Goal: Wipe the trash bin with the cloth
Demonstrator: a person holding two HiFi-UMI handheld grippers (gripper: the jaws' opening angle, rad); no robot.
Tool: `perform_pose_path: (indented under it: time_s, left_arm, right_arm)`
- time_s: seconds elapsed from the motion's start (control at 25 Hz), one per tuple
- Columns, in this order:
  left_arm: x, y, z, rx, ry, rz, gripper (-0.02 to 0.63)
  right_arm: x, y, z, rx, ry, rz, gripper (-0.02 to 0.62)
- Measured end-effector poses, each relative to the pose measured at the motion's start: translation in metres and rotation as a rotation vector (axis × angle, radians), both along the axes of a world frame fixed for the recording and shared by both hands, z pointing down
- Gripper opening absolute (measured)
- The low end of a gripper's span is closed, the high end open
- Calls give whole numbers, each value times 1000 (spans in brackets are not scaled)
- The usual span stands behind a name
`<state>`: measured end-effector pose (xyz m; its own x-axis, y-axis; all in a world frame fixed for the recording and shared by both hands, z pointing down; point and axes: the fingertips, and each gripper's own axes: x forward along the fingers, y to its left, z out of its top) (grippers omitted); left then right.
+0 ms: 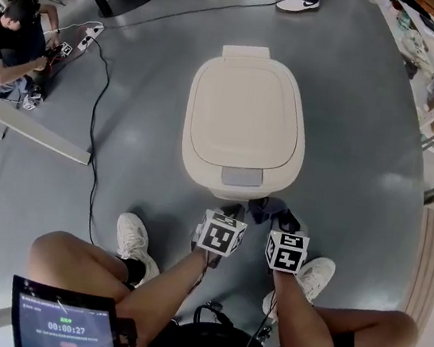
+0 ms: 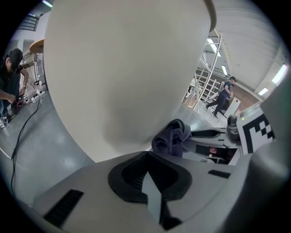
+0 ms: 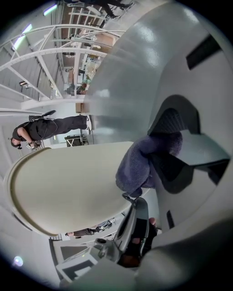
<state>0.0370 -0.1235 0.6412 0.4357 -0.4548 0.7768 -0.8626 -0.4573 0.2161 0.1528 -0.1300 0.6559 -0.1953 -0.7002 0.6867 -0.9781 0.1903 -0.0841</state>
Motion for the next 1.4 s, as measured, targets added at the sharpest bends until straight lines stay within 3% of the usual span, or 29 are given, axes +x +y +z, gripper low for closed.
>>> perform_pose_path:
  time_s: [0.16,0.36,0.84,1.04,1.24,1.4]
  left_arm:
    - [11,-9,-5,9,0,-14,-2]
    - [69,-16,-7,21,2,-47,-2]
    - [97,-3,-52,56,29,-77,-1]
    - [119,15,-121,127,62,-114,-2]
    - [97,5,-130,218,-48,-144,-2]
    - [94,-1,-155,296,-17,-143,-1]
  right_arm:
    - [10,-13,-7,27,17,-51,115]
    - [63,-30,-10,81,27,-140,115]
    - [79,-61,-44,146,-83,-208,115]
    - [104,-61,-93,218,-120,-183,115]
    - [89,-85,-125,333,-93,-223,115]
    - [82,-97,-164,425,-107,-209,115]
